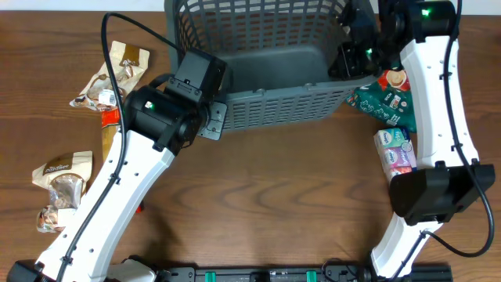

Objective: Pack container
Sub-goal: 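Pull the grey basket toward the table center with both grippers, then release the basket and lift both grippers away, then move the right gripper to the green Nescafe pouch and grasp it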

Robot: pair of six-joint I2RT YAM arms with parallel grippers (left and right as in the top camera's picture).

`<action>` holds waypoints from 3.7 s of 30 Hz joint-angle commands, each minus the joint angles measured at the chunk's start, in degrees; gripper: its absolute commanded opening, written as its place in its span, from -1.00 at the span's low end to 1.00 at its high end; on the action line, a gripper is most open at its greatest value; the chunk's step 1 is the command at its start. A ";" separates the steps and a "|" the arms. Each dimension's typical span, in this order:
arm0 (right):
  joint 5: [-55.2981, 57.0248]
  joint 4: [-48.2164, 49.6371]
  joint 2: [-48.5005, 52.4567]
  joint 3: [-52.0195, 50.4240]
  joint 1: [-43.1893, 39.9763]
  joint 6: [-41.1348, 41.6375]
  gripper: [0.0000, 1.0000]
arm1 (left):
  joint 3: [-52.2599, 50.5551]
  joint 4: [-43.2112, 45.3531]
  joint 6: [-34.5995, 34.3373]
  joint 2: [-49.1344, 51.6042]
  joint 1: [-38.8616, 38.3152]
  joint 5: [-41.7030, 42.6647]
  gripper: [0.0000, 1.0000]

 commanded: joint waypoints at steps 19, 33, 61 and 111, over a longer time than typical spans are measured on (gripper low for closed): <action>0.59 -3.85 0.59 0.31 3.48 -1.27 -0.98 | -0.57 2.56 1.84 0.50 0.35 -2.19 -0.89; 4.15 8.46 0.59 1.55 3.41 -1.86 -0.17 | -0.55 0.04 1.79 -2.62 0.33 -2.16 0.09; 22.38 2.14 1.18 24.52 -15.39 19.39 -0.74 | -0.55 -5.11 -11.06 -23.06 0.57 -24.24 0.97; -2.29 7.89 4.79 6.38 -11.96 0.50 -0.61 | -0.55 -5.53 -0.66 -14.29 29.99 -3.15 0.97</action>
